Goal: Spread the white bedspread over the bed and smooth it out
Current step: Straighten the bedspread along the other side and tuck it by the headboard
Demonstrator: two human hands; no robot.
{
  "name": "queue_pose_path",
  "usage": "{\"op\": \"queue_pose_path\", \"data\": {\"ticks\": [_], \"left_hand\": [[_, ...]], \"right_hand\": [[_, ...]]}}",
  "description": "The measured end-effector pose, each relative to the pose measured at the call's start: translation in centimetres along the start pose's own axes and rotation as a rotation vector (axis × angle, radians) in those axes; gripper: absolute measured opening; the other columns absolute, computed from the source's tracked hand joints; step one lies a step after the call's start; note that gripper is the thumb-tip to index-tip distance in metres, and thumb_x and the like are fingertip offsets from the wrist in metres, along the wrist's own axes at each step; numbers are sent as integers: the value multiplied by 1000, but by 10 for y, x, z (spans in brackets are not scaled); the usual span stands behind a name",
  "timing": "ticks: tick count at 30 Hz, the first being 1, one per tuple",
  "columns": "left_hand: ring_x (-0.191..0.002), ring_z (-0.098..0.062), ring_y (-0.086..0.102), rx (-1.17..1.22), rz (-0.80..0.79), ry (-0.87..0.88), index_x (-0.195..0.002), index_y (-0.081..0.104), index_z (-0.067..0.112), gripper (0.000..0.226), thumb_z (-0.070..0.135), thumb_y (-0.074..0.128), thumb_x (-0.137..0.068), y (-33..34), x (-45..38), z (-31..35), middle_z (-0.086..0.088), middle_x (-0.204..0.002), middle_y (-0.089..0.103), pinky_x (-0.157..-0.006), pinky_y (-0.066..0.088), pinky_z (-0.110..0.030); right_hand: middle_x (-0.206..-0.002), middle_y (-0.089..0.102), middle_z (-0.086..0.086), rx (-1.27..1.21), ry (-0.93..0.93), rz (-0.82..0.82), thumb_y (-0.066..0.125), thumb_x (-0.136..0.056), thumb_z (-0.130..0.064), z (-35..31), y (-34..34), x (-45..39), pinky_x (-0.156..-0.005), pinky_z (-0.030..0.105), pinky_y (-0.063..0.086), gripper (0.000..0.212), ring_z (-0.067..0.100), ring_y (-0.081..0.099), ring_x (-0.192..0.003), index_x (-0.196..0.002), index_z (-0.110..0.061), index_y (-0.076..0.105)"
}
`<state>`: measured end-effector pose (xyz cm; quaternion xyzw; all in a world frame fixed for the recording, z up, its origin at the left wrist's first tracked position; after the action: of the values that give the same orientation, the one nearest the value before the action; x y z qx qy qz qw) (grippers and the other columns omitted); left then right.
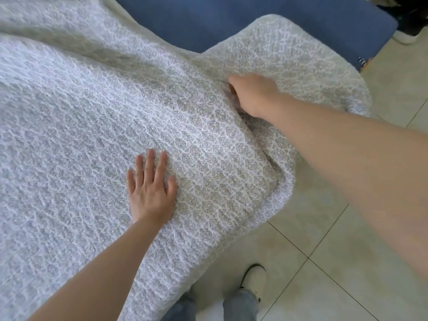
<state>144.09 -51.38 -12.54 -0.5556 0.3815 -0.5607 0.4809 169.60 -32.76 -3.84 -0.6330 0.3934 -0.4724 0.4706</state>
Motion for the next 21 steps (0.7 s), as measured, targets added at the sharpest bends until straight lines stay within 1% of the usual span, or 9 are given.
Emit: {"op": "queue_pose_path", "data": {"ticks": [2, 4, 7, 9, 12, 14, 16, 19, 21], "left_hand": [[-148, -14, -28, -6, -4, -7, -152, -25, 38, 63, 54, 3, -98, 0, 0, 0, 8, -162, -29, -124, -6, -46], [-149, -15, -28, -17, -10, -15, -151, -27, 38, 64, 55, 2, -97, 0, 1, 1, 7, -161, -30, -124, -5, -47], [-148, -16, -29, -23, -36, -40, -151, -29, 36, 65, 53, 0, -95, -2, 1, 2, 6, -161, -32, -124, -4, -49], [-147, -18, -31, 3, -51, -106, -150, -30, 35, 67, 49, 1, -93, 0, -3, 13, 5, -160, -34, -123, -5, -50], [-147, -22, -31, 41, -31, -237, -151, -30, 31, 68, 53, -3, -93, 3, -7, 33, 1, -159, -34, -122, -6, -52], [-148, -22, -30, 37, -6, -248, -152, -27, 31, 69, 58, -4, -93, 5, -9, 38, 1, -160, -33, -123, -7, -52], [-148, -22, -28, 38, 7, -244, -153, -24, 32, 69, 59, -1, -94, 5, -8, 36, 2, -161, -31, -123, -6, -51], [-149, -22, -28, 37, 2, -247, -153, -25, 32, 69, 59, 0, -95, 8, -6, 35, 2, -161, -31, -123, -5, -52], [-149, -22, -28, 30, 4, -247, -153, -25, 32, 69, 60, -1, -95, 7, -7, 36, 2, -161, -31, -123, -5, -52]], "right_hand": [[-70, 45, 4, 68, 33, 13, 41, -96, -1, 20, -3, 5, -55, 33, 39, 18, 20, 43, -58, -112, -6, 48], [-74, 49, 6, 18, 120, 29, 44, -101, -12, 48, -9, 12, -54, 34, 40, 21, 21, 47, -60, -120, -5, 46], [-120, 52, 16, -18, 105, -14, 48, -95, -51, 49, -9, 21, -79, 46, 52, 61, 33, 55, -103, -140, -10, 33], [-134, 45, 18, 81, 0, -43, 62, -89, -43, 30, 1, 23, -88, 48, 51, 76, 34, 51, -112, -148, -17, 22], [-88, 57, 11, 33, -4, -39, 58, -91, -4, 16, 11, 23, -61, 38, 53, 70, 22, 53, -67, -148, -20, 21], [-70, 50, 6, 41, 16, 3, 50, -96, -8, 33, 7, 20, -55, 34, 48, 52, 21, 49, -55, -142, -22, 29], [-83, 59, 12, 143, 116, 11, 41, -101, -16, 77, -3, 17, -67, 38, 47, 35, 30, 59, -72, -135, -19, 41], [-124, 60, 23, 364, 548, -104, 48, -98, -15, 158, -19, 35, -94, 48, 46, 33, 43, 57, -115, -129, -3, 55], [-130, 56, 21, 444, 668, -213, 51, -96, -15, 169, -18, 45, -91, 43, 46, 37, 40, 55, -118, -130, -2, 54]]}}
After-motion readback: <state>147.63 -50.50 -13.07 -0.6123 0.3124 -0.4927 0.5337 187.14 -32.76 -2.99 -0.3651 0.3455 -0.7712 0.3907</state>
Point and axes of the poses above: each hand's wrist, its own x-axis away from the middle knuckle, its own y-axis out of the palm, z = x × y, the point moved 2 cm from there along -x, towards the middle knuckle
